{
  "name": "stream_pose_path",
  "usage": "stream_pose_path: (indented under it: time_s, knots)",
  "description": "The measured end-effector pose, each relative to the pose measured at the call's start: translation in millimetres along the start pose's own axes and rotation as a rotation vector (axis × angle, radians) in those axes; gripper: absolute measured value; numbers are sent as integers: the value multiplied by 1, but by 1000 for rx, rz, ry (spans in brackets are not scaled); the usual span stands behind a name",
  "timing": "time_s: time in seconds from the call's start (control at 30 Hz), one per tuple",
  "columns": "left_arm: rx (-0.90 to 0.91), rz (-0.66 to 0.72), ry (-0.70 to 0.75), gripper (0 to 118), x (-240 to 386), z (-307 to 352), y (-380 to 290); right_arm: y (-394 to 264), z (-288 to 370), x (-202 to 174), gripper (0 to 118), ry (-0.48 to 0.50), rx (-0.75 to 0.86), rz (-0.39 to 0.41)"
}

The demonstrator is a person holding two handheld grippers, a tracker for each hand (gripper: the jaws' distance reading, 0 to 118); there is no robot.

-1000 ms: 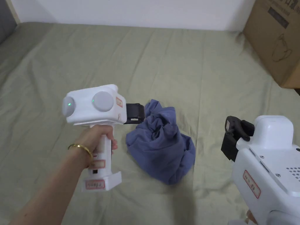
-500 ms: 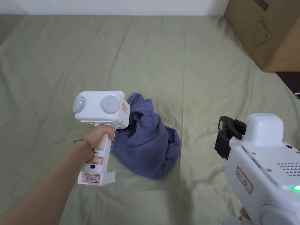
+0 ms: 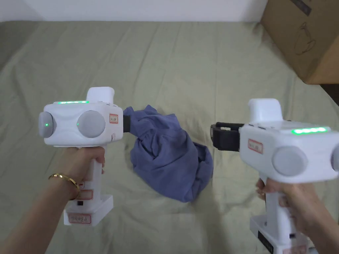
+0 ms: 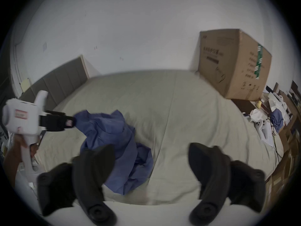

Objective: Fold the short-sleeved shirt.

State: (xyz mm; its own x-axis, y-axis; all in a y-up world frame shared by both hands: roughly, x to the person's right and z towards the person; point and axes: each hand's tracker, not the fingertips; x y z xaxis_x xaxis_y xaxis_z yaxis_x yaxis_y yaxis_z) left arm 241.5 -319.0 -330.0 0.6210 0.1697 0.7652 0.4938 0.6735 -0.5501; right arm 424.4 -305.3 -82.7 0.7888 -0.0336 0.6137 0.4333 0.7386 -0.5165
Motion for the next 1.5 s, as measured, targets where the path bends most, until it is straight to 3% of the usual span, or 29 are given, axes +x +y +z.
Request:
stream_pose_path:
  time_s: [0.1,0.33,0.4,0.5,0.53,0.57,0.6,0.63,0.77,0.93,1.2,1.5]
  knots:
    - [15,21,6,3,-8,9,-7,10,-37,-7,112,-2,-68,15]
    - [46,90,11,3,-35,32,-19,2,-132,-12,110,-127,-321,51]
    - [51,108,16,3,-41,38,-21,-6,-146,-15,97,-134,-369,70]
    - [56,122,33,3,-49,40,-22,-20,-154,-22,64,-104,-411,60]
    - [54,130,36,3,-52,39,-22,-25,-157,-23,50,-97,-427,56]
    - [54,144,34,3,-55,39,-23,-29,-159,-23,23,-89,-454,47]
    - [55,160,33,3,-57,39,-22,-31,-160,-21,9,-76,-474,31]
    - [59,172,32,3,-58,41,-22,-32,-156,-18,4,-66,-460,8]
    - [92,192,45,3,-64,48,-15,-15,-123,2,3,11,-399,-35]
    - [201,264,26,3,-77,76,13,33,-39,44,3,86,-207,-143]
    - [437,262,38,3,-86,163,69,109,102,94,3,78,125,-208]
    - [605,269,10,3,-99,238,135,197,201,135,3,45,334,-297]
